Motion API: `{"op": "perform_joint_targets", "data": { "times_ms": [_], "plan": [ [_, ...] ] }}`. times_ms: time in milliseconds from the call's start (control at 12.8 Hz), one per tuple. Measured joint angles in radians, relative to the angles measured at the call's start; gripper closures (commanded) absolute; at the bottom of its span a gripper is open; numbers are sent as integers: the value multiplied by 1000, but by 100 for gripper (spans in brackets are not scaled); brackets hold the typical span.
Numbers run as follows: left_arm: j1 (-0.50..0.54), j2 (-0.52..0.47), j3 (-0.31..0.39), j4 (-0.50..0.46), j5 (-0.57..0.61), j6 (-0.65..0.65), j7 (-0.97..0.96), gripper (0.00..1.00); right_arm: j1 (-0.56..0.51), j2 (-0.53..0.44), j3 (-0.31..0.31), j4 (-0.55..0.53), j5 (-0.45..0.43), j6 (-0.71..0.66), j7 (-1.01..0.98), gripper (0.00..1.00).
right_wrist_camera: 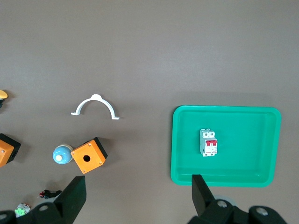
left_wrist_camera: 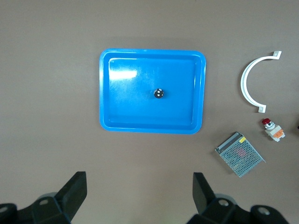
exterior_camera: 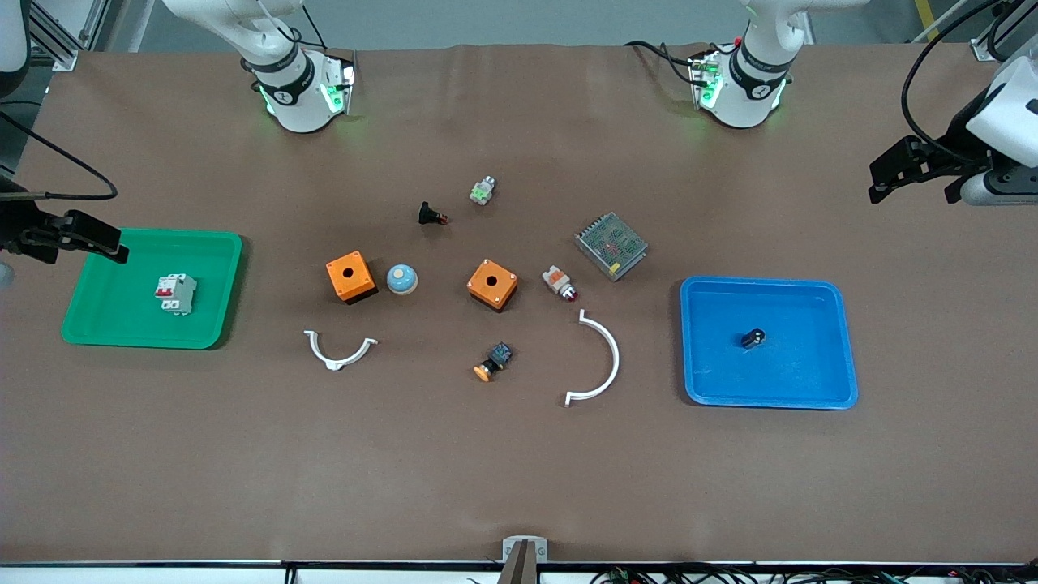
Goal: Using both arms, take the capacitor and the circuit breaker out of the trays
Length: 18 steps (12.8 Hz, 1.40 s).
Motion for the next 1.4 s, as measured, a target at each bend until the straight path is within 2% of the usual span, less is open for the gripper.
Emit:
{"op": "perform_joint_targets", "data": {
  "times_ms": [702, 1092, 1404],
  "plan": [
    [-1, 1, -1, 5, 0, 0, 0, 0, -10, -3, -4, -9, 0, 2, 0, 0],
    [-1, 7, -1, 5, 0, 0, 0, 0, -96, 11, -11, -159, -62, 106, -93, 0],
    [-2, 29, -2, 2, 0, -7, 0, 0, -178, 95, -13, -244, -90, 173, -208, 0]
  ]
}}
